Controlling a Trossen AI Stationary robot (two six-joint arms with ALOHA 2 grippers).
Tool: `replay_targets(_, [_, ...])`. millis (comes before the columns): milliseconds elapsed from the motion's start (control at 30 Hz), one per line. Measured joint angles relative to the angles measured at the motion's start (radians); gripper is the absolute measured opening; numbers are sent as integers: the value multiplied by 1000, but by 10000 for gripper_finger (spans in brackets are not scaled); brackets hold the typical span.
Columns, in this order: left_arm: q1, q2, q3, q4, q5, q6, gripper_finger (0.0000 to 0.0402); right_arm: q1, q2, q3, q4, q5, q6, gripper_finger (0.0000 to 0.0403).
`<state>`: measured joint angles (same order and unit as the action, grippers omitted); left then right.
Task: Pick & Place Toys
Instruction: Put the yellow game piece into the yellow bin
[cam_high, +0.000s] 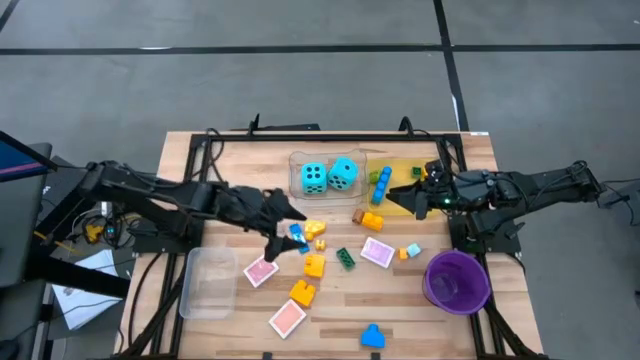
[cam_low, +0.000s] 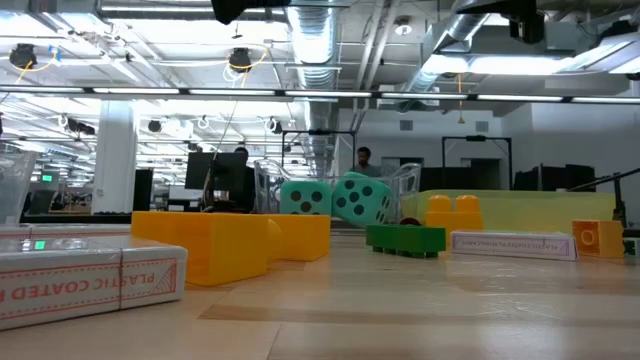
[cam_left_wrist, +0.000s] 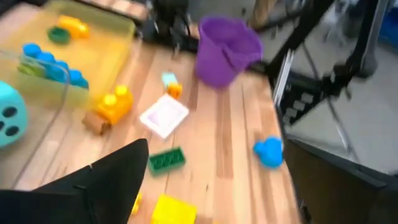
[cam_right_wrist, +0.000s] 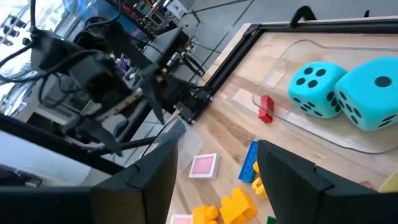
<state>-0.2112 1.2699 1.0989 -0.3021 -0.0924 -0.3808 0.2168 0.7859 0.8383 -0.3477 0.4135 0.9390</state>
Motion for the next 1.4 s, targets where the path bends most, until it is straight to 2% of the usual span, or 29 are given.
replay_targets(133, [-8,67,3,-1,-11,0,368,14,0,0,1,-8,-24,211])
replay_targets(267, [-12,158,3,-1,-30,19,337,26,0,0,12,-33,-57,211])
replay_targets(500, [-26,332,2,7,-171,186,275,62,-2,0,21,-58,-119,211])
replay_targets(667, [-17,430,2,59,-232,201,248,80,-2,0,24,-76,-143,211])
replay_targets(967, [-6,543,2,100,-166,201,241,92,-2,0,20,-80,-165,211])
replay_targets(1400, [41,598,2,107,-170,197,241,91,-1,0,7,-102,-180,211])
